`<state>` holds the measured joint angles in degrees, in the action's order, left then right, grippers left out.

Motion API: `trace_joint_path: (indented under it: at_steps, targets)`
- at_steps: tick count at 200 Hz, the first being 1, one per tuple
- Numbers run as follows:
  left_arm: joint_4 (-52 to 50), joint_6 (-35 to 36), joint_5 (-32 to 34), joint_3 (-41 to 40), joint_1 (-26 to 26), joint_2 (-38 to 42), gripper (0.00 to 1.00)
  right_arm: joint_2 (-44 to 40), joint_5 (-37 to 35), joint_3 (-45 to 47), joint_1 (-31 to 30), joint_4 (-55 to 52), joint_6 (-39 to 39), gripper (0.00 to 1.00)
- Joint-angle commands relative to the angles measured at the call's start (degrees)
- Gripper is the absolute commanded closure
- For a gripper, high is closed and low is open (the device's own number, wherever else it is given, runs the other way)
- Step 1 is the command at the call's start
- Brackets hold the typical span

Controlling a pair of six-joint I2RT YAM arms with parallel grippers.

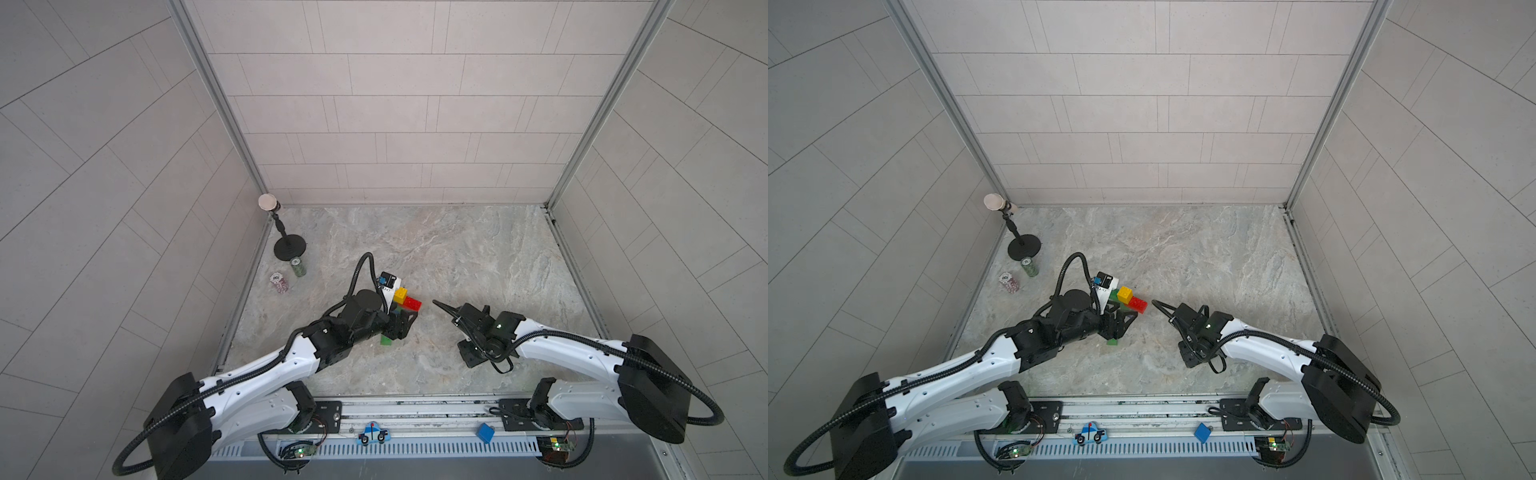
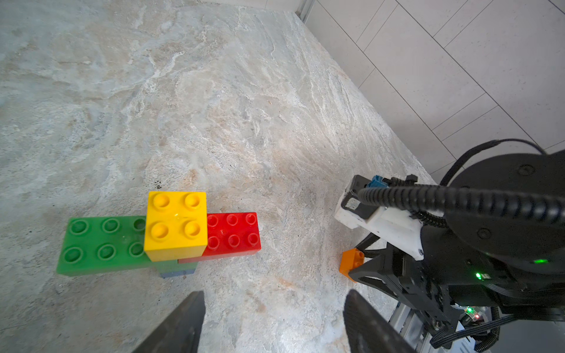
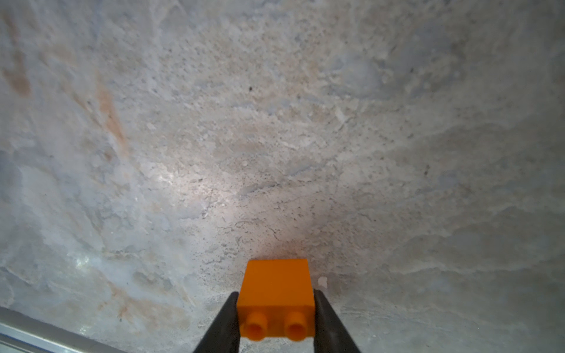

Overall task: Assemble a fork with lego
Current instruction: Pick up the lego brick from the center of the board.

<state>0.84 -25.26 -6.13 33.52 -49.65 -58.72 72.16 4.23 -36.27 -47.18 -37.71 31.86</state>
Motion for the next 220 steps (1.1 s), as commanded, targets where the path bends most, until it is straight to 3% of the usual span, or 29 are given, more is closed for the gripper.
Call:
trace_joint_path:
  at_steps: [1, 75, 102, 127, 142, 220]
  targets:
    - [1.4, -1.3, 2.0, 0.8, 0.2, 0.8, 0.24, -0.2, -2.0, -0.8, -0.5, -0.9, 1.1, 0.66]
    - [1.3, -6.5, -3.0, -4.2, 11.1, 8.4, 0.24, 8.9, -4.4, -9.1, -0.7, 4.2, 2.9, 0.65]
    - [0.8, -6.6, -3.2, -4.5, 11.4, 8.6, 0.24, 11.6, -5.8, -10.1, -0.6, 5.2, 2.9, 0.62]
    - [1.6, -7.0, -3.3, -4.7, 11.5, 8.0, 0.25, 12.3, -5.5, -10.4, -0.6, 6.3, 2.5, 0.45]
    - [2.2, -7.2, -3.5, -4.8, 11.5, 7.6, 0.25, 11.5, -5.1, -9.6, -0.6, 7.8, 2.2, 0.40]
    - [3.7, -4.5, -7.6, -4.0, 10.6, 5.5, 0.26, 5.2, -5.1, -1.3, -0.7, 16.0, 1.2, 0.44]
